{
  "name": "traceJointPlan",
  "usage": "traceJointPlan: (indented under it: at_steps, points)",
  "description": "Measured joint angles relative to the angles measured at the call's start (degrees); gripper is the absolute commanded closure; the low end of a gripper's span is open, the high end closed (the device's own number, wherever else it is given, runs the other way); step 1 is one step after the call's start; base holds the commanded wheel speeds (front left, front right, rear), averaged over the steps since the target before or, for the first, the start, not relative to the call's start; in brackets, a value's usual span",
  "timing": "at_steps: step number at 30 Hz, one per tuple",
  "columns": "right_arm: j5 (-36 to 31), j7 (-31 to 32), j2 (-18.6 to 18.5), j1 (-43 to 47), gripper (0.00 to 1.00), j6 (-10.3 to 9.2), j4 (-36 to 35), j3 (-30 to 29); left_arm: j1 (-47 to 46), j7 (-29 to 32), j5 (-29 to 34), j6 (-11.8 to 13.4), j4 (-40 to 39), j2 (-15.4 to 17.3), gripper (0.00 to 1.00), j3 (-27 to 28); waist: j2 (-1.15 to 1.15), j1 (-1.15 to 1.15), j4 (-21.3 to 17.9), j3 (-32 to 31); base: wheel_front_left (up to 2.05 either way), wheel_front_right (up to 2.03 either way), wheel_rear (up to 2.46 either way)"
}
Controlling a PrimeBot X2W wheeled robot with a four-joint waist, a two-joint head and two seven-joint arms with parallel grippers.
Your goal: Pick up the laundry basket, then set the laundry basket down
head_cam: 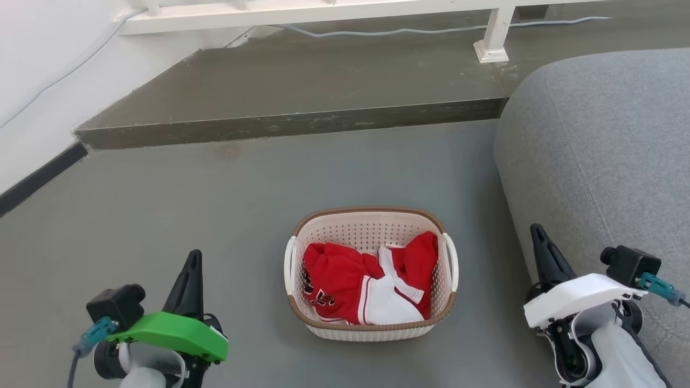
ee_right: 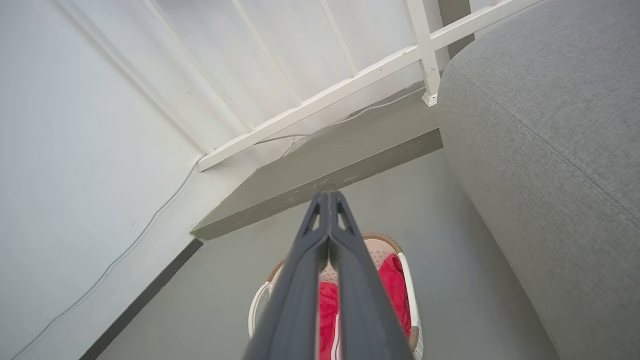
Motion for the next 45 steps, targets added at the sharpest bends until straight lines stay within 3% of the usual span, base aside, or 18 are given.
traceJointPlan:
  at_steps: [45]
  points:
    - [27.54,8.8,1.33,0.0,1.0,0.66,-2.3,-7.78,0.01,8.29,-27.03,-0.52,-0.46,-0.04,1.0,6.55,0.0,0.0,0.37,-1.6,0.0,0.0,0.0]
